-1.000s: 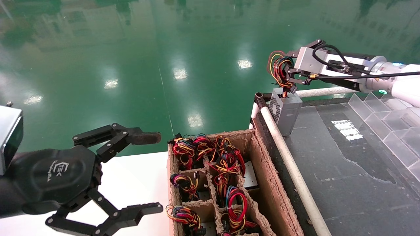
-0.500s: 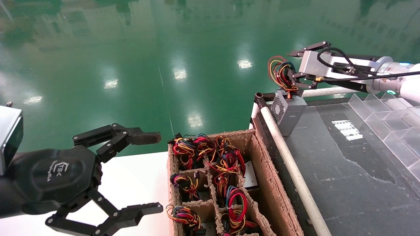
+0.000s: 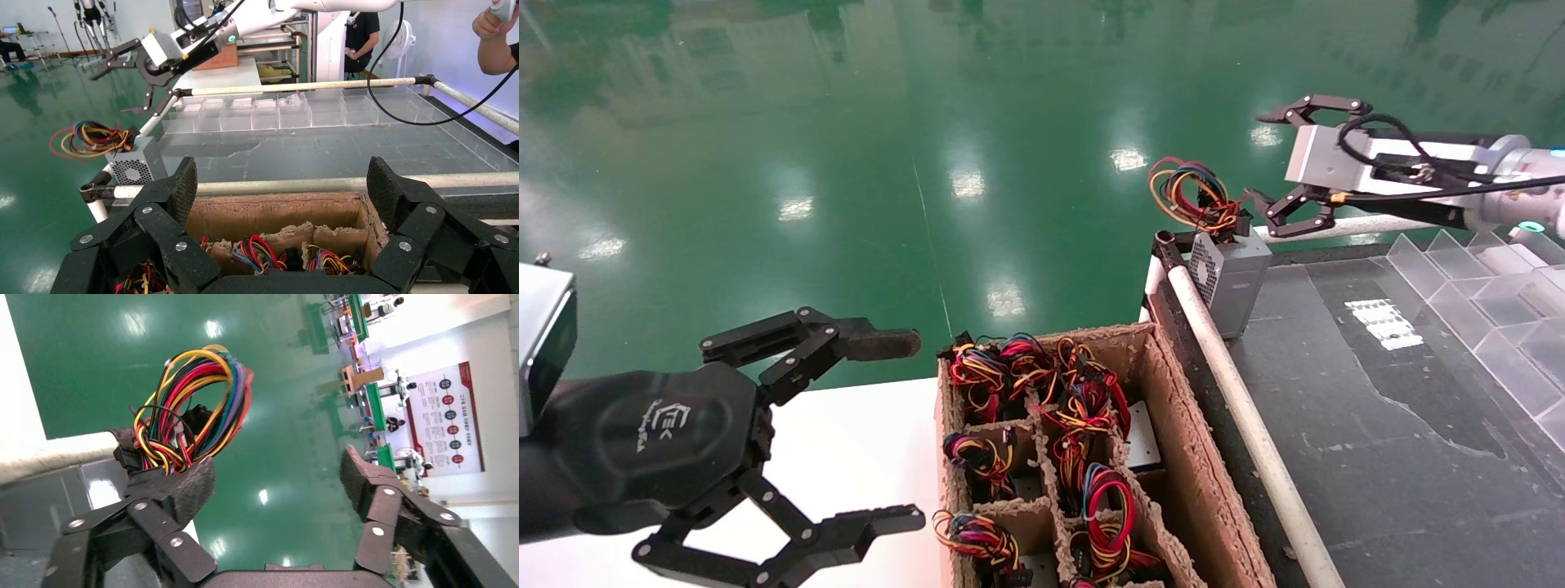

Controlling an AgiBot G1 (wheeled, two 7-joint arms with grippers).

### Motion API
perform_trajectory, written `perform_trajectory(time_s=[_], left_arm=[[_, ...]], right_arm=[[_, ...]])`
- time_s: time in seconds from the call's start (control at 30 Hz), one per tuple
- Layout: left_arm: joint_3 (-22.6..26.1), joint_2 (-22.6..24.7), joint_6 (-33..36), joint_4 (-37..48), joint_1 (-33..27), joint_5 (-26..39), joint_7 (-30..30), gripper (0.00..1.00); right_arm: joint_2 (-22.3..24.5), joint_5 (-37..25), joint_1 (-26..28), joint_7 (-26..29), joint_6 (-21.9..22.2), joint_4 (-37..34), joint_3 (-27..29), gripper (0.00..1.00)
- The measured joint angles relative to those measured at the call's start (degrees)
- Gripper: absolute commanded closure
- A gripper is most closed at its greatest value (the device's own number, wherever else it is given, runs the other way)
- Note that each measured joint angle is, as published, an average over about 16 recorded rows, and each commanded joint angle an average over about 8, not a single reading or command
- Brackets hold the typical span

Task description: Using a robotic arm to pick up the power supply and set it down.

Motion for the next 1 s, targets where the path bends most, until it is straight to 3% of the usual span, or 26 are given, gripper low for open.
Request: perform_trajectory(time_s=[0.27, 0.47, 1.0], left_arm=[[0.0, 0.0, 0.0, 0.0, 0.0, 0.0, 0.0, 0.00], [0.0, 0.0, 0.0, 0.0, 0.0, 0.0, 0.0, 0.00], [0.0, 0.0, 0.0, 0.0, 0.0, 0.0, 0.0, 0.00]], right_arm=[[3.1, 3.8, 1.8, 11.0, -7.4, -4.4, 2.5, 0.00], [5.6, 7.5, 0.6, 19.8, -11.6, -3.9, 4.2, 0.00], [11.1, 16.7, -11.4, 33.6, -15.1, 15.5, 4.8, 0.00]])
